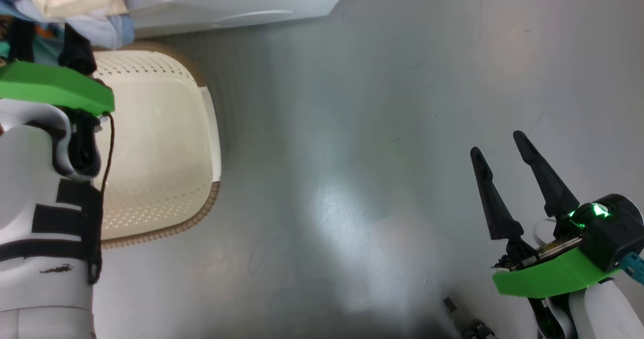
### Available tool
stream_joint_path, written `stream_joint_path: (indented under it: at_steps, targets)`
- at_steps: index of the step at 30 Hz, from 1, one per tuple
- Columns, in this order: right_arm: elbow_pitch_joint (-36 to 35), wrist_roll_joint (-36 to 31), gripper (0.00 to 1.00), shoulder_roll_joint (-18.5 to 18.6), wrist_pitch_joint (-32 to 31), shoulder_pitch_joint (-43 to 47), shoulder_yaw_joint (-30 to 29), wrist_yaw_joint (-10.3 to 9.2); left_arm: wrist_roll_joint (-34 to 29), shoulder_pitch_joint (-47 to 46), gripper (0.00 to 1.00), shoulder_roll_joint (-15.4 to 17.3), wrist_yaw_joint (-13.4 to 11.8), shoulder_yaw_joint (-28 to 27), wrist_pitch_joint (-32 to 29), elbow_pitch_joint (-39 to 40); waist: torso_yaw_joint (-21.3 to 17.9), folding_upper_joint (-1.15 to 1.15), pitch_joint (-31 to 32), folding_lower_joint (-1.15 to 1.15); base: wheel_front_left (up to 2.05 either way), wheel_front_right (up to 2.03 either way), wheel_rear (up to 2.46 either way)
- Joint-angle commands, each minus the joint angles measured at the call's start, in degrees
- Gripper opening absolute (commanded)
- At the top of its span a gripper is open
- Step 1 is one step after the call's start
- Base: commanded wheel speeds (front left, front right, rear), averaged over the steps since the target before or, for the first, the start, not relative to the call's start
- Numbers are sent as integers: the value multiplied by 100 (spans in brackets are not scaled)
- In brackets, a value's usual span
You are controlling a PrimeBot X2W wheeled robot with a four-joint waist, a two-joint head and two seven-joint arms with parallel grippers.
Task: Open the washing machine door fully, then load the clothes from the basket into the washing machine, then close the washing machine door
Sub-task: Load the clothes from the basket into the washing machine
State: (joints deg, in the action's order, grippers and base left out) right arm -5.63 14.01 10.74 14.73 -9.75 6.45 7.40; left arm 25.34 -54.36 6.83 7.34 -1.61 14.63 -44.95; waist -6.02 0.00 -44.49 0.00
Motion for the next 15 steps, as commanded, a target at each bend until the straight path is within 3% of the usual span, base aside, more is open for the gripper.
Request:
stream_joint_path:
  at_steps: [1,3,4,5,6,8,9,15]
  targets:
    - [-133,2,100,43,27,32,107,9,-83,-95,100,240,14,-157,37,197,-19,0,-76,0,0,0,0]
    - [-129,6,100,43,27,-1,103,9,-182,-170,100,235,14,-251,37,248,-32,0,-128,0,0,0,0]
    - [-125,7,100,40,27,-16,95,9,-227,-196,93,218,14,-302,37,291,-33,0,-144,0,0,0,0]
    - [-122,9,100,35,27,-28,87,9,-280,-207,62,201,14,-349,37,334,-34,0,-160,0,0,0,0]
    - [-119,9,100,28,27,-38,81,9,-324,-214,41,181,14,-383,37,360,-35,0,-174,0,0,0,0]
    - [-109,8,100,10,27,-58,76,9,-386,-226,7,155,14,-447,37,410,-34,0,-195,0,0,0,0]
    - [-103,8,100,1,27,-68,74,9,-425,-218,0,148,14,-474,37,441,-31,0,-202,0,0,0,0]
    - [-76,22,100,-59,27,-121,77,9,-559,-72,0,48,14,-597,37,618,22,0,-180,0,0,0,0]
